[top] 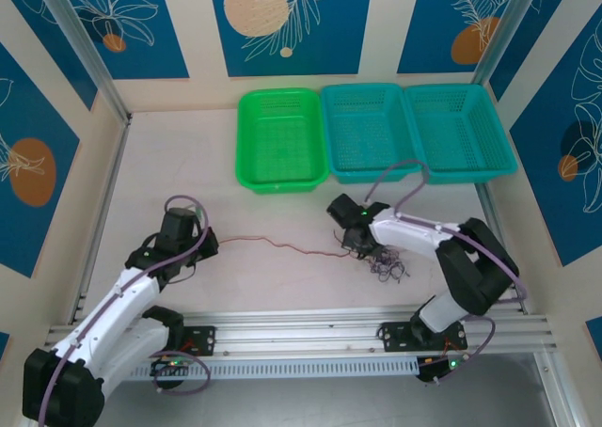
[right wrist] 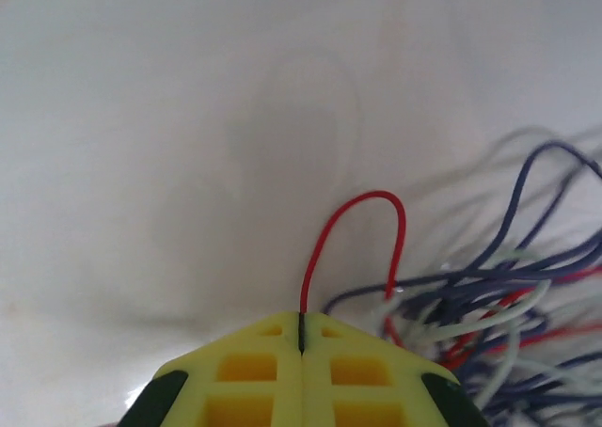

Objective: Untangle the cables

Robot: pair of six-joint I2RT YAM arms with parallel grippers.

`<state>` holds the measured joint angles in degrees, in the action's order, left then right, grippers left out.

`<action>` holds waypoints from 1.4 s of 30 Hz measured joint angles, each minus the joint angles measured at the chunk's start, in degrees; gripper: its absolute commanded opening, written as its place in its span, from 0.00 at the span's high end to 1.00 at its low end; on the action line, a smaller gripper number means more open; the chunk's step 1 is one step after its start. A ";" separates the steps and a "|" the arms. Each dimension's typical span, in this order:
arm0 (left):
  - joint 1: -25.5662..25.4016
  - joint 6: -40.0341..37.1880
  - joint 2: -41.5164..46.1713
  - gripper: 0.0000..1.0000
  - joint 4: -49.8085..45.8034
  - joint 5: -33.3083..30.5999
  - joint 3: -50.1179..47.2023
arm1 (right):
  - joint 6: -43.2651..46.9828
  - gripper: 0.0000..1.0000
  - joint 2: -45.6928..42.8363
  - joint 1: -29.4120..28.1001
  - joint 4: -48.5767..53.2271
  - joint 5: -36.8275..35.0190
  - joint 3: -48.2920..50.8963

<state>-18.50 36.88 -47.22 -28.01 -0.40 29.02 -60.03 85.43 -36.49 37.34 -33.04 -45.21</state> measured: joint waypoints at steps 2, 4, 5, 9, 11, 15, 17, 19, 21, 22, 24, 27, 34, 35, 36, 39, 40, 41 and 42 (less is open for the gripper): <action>0.44 -0.02 0.00 1.00 -1.68 -1.73 0.83 | 0.00 1.00 -3.87 4.48 -0.68 0.09 3.50; 0.94 -0.04 0.02 1.00 -2.75 -3.02 1.25 | 0.04 1.00 -7.91 9.27 -2.08 0.74 7.17; 1.36 -0.04 0.02 1.00 -3.41 -3.91 1.46 | 0.02 1.00 -10.21 11.41 -2.60 1.05 9.11; 3.19 -0.42 0.02 1.00 -4.94 -6.45 1.97 | -0.17 1.00 -15.65 14.12 -2.19 1.57 12.02; 4.26 -1.05 0.04 1.00 -5.27 -6.93 2.16 | 0.24 1.00 -16.46 14.36 -3.15 2.32 12.07; 4.90 -2.34 0.07 1.00 -3.10 -3.78 2.12 | 4.07 0.52 -18.69 13.49 -6.12 5.49 12.35; 4.96 -2.62 0.07 1.00 -1.31 -1.57 1.88 | 6.32 0.21 -20.26 11.21 -6.97 6.01 12.11; 5.01 -2.82 0.02 1.00 1.18 1.36 1.16 | 9.49 0.17 -23.19 5.86 -6.73 6.49 10.99; 5.01 -2.82 0.02 1.00 3.17 3.98 0.44 | 12.61 0.17 -25.44 0.28 -6.93 6.80 8.31; 5.01 -2.84 0.02 1.00 3.87 5.09 0.22 | 13.88 0.17 -25.90 -1.99 -7.21 7.06 6.62; 5.01 -2.82 0.02 1.00 4.94 6.67 0.15 | 15.13 0.16 -25.53 -5.99 -7.76 7.39 3.39; 5.01 -2.80 0.04 1.00 5.97 7.74 0.15 | 14.25 0.14 -20.92 -12.98 -7.85 5.92 -1.03; 5.01 -2.78 0.42 1.00 4.55 6.51 1.42 | 0.81 0.19 8.87 -28.41 5.79 -5.97 -18.78; 5.01 -2.78 0.59 1.00 3.72 5.77 1.99 | -2.12 0.24 12.98 -28.76 8.52 -7.85 -20.76; 5.03 -2.80 0.70 1.00 2.86 4.85 2.69 | -4.33 0.29 15.80 -28.81 10.56 -9.14 -21.68; 5.35 -3.37 0.79 1.00 -1.38 0.94 6.21 | -10.54 0.38 20.35 -28.09 15.37 -11.39 -20.11; 5.66 -3.96 0.79 1.00 -2.91 -0.55 7.65 | -12.13 0.38 20.06 -27.54 15.93 -11.61 -18.45; 6.21 -4.57 0.79 1.00 -4.22 -1.77 9.20 | -13.33 0.39 19.21 -26.77 16.04 -11.54 -16.52; 6.93 -5.09 0.79 1.00 -5.09 -2.78 10.38 | -14.38 0.40 18.21 -25.90 16.04 -11.39 -14.73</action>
<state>-11.57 31.79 -46.44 -33.10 -3.18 39.40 -74.41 103.63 -62.39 53.39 -44.42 -59.94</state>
